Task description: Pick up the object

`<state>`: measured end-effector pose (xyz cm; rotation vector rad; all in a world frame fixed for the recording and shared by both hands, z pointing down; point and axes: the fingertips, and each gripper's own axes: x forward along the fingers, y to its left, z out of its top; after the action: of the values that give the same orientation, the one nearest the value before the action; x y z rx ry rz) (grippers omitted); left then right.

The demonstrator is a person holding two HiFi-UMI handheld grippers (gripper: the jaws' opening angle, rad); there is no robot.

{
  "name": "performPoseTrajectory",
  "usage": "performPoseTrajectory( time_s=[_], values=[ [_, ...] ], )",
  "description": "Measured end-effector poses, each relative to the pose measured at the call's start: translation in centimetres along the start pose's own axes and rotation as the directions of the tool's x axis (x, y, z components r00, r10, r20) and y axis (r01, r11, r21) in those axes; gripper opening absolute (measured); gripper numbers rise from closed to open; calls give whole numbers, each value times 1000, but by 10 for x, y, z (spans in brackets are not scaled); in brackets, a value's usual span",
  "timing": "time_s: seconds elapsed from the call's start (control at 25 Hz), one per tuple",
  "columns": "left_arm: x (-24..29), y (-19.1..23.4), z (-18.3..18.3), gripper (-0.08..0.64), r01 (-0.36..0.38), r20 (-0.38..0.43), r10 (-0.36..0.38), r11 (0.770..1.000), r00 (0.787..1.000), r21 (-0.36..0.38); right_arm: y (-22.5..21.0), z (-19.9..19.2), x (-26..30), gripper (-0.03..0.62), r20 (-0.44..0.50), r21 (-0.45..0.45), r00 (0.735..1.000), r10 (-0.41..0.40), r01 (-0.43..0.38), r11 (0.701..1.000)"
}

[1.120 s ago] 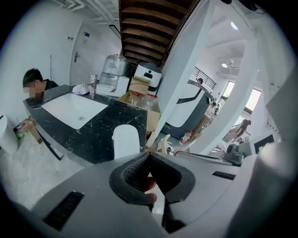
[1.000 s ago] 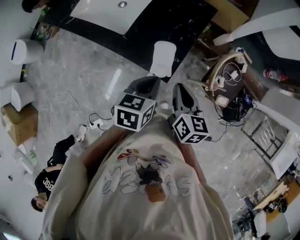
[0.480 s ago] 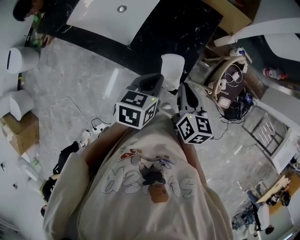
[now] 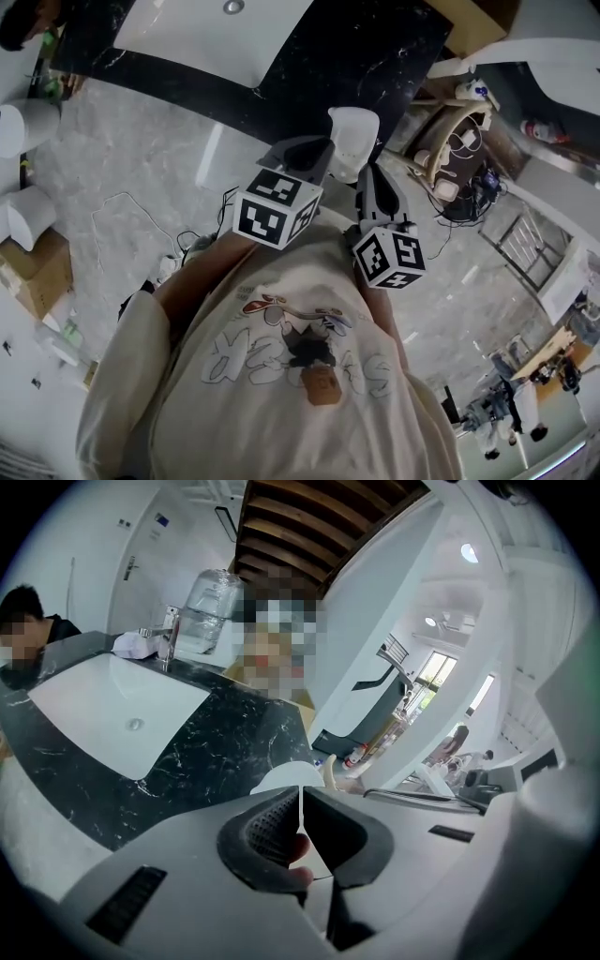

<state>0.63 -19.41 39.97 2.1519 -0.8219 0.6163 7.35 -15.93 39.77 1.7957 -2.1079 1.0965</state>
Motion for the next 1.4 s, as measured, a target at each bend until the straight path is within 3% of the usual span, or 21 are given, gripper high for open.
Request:
performPoseTrajectory(
  time_s=[0.36, 0.72, 1.4],
  values=[
    [12, 1, -13, 106, 58, -58, -59, 998, 997, -11, -5, -4, 0, 25, -14, 20, 1000, -2, 2, 1000],
    [28, 5, -31, 162, 59, -78, -64, 996, 995, -59, -9, -14, 6, 25, -50, 27, 999, 20, -19, 999],
    [67, 34, -49, 161, 89, -120, -109, 983, 987, -159, -30, -31, 28, 25, -152, 13, 988, 31, -30, 999]
  ],
)
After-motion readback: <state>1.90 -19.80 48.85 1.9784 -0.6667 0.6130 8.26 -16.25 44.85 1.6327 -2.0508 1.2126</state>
